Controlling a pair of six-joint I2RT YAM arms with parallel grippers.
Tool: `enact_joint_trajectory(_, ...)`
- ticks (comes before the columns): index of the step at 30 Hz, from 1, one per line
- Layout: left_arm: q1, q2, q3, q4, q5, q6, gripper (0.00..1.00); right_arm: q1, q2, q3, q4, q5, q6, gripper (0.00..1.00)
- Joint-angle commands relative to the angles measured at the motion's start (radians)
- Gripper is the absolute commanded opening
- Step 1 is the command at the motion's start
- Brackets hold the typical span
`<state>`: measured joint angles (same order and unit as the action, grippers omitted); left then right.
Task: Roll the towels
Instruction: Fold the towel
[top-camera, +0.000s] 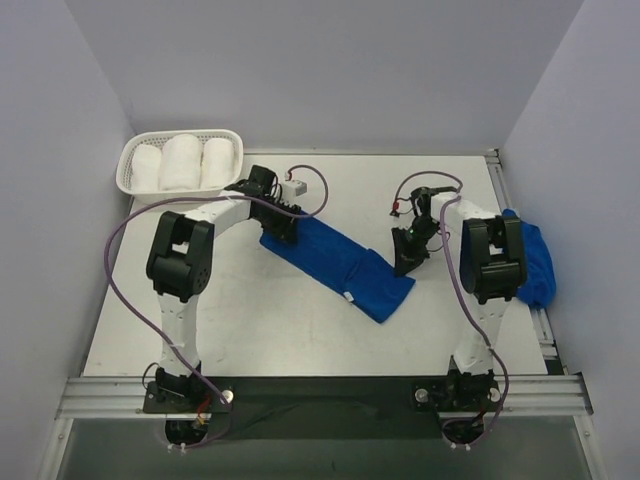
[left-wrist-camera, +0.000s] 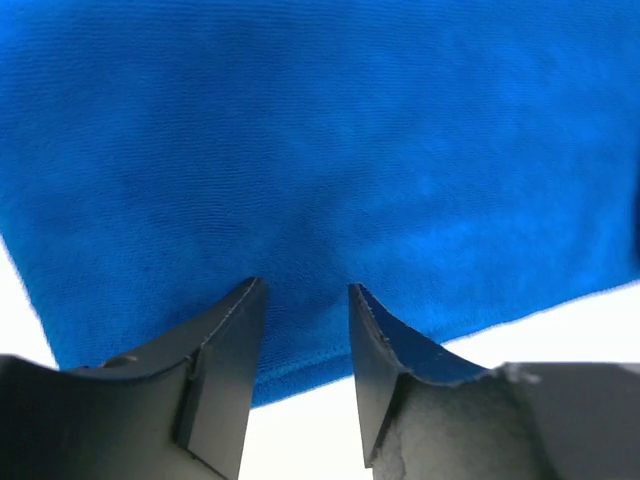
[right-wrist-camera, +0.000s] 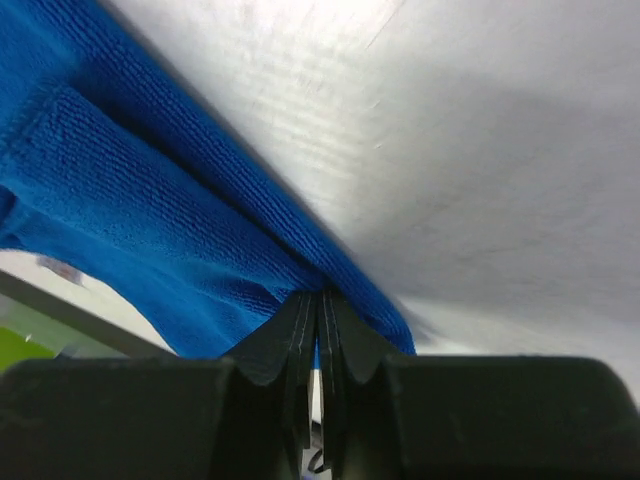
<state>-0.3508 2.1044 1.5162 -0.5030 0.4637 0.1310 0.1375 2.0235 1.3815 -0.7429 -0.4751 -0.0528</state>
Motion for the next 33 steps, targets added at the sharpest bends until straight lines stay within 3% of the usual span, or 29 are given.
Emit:
enact_joint_trajectory(1, 0.009, 0.071, 0.103, -0.055, -0.083, 0.05, 0.49, 0.045, -0.025, -0.064, -0.053, -0.02, 0.008, 0.04)
enact_joint_trajectory(4, 0.018, 0.133, 0.186, -0.089, -0.095, 0.107, 0.48, 0.151, -0.052, -0.146, -0.049, -0.104, 0.001, 0.03)
enact_joint_trajectory(9, 0.024, 0.203, 0.389, -0.129, -0.051, 0.144, 0.52, 0.336, -0.146, -0.202, -0.015, -0.336, 0.044, 0.13)
enact_joint_trajectory(13, 0.059, 0.166, 0.478, -0.126, 0.018, 0.093, 0.6, 0.286, -0.233, -0.188, -0.007, -0.372, 0.053, 0.24)
enact_joint_trajectory(16, 0.114, 0.071, 0.452, -0.118, 0.172, 0.027, 0.62, 0.208, -0.29, -0.185, 0.008, -0.358, 0.053, 0.27)
enact_joint_trajectory(18, 0.147, -0.057, 0.366, -0.07, 0.223, 0.012, 0.62, 0.177, -0.316, -0.173, 0.026, -0.326, 0.08, 0.27)
enact_joint_trajectory(19, 0.153, -0.11, 0.255, -0.052, 0.242, 0.016, 0.63, 0.168, -0.319, -0.148, 0.04, -0.317, 0.088, 0.27)
enact_joint_trajectory(21, 0.153, -0.267, 0.146, -0.037, 0.248, 0.085, 0.63, 0.174, -0.313, -0.119, 0.053, -0.312, 0.093, 0.27)
enact_joint_trajectory(22, 0.145, -0.323, 0.019, -0.035, 0.242, 0.122, 0.63, 0.181, -0.309, -0.093, 0.068, -0.313, 0.106, 0.27)
enact_joint_trajectory(26, 0.053, -0.591, -0.274, -0.077, 0.108, 0.344, 0.59, 0.266, -0.27, -0.062, 0.132, -0.319, 0.149, 0.26)
enact_joint_trajectory(31, -0.236, -0.869, -0.532, -0.109, -0.17, 0.469, 0.55, 0.338, -0.192, -0.067, 0.204, -0.318, 0.169, 0.24)
enact_joint_trajectory(32, -0.37, -0.892, -0.565, -0.108, -0.216, 0.476, 0.55, 0.344, -0.152, -0.07, 0.217, -0.318, 0.179, 0.23)
enact_joint_trajectory(33, -0.425, -0.917, -0.612, -0.108, -0.291, 0.476, 0.55, 0.349, -0.131, -0.075, 0.24, -0.326, 0.185, 0.22)
